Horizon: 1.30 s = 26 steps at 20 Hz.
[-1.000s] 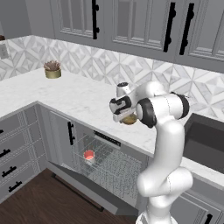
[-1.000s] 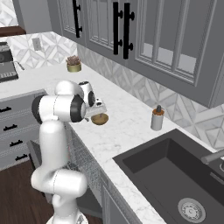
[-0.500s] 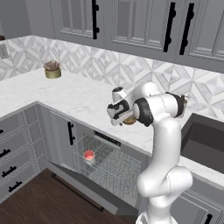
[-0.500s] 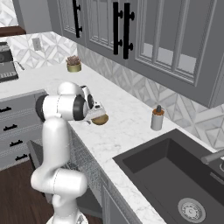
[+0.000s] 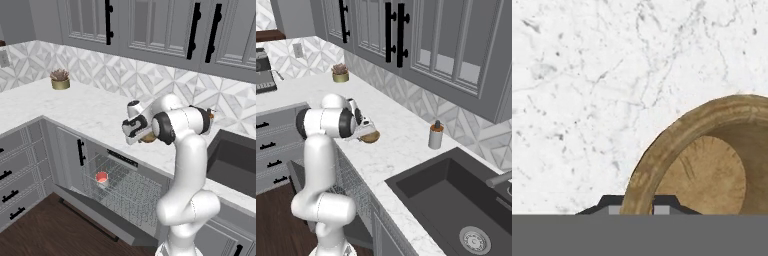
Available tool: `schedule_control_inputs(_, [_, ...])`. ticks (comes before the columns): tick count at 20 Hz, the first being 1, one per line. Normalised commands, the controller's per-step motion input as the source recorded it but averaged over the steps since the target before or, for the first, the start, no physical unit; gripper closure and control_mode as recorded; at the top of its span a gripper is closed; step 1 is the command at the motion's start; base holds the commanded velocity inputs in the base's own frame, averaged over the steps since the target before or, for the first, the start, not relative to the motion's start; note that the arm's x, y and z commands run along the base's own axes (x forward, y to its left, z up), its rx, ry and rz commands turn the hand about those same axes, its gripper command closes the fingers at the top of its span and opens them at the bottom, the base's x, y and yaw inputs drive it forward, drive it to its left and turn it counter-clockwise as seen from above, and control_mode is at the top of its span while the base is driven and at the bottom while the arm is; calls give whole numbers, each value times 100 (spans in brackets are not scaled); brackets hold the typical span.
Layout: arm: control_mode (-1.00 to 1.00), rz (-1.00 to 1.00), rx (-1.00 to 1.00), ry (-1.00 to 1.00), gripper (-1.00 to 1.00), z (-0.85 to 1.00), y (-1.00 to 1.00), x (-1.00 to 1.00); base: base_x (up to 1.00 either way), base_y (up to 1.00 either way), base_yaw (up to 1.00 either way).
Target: Pick up the cup and bowl from the counter, place them in the dishwasher, and close the dishwasher door.
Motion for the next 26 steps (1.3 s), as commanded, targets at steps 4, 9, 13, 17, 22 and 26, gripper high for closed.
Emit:
schedule_control_inputs(4, [-100, -11, 2, -3, 100, 48, 39, -97, 0, 0, 0])
schedule_control_inputs(9, [-100, -10, 10, 4, 100, 42, 78, -100, 0, 0, 0])
schedule_control_inputs(13, [-100, -11, 21, 3, 100, 0, 81, -100, 0, 0, 0])
schedule_control_inputs(17, [-100, -11, 22, -4, 100, -42, 74, -100, 0, 0, 0])
schedule_control_inputs(22, [-100, -5, 19, -1, 100, -81, 50, -43, 0, 0, 0])
schedule_control_inputs(26, [-100, -2, 2, 5, 100, -96, 52, 1, 0, 0, 0])
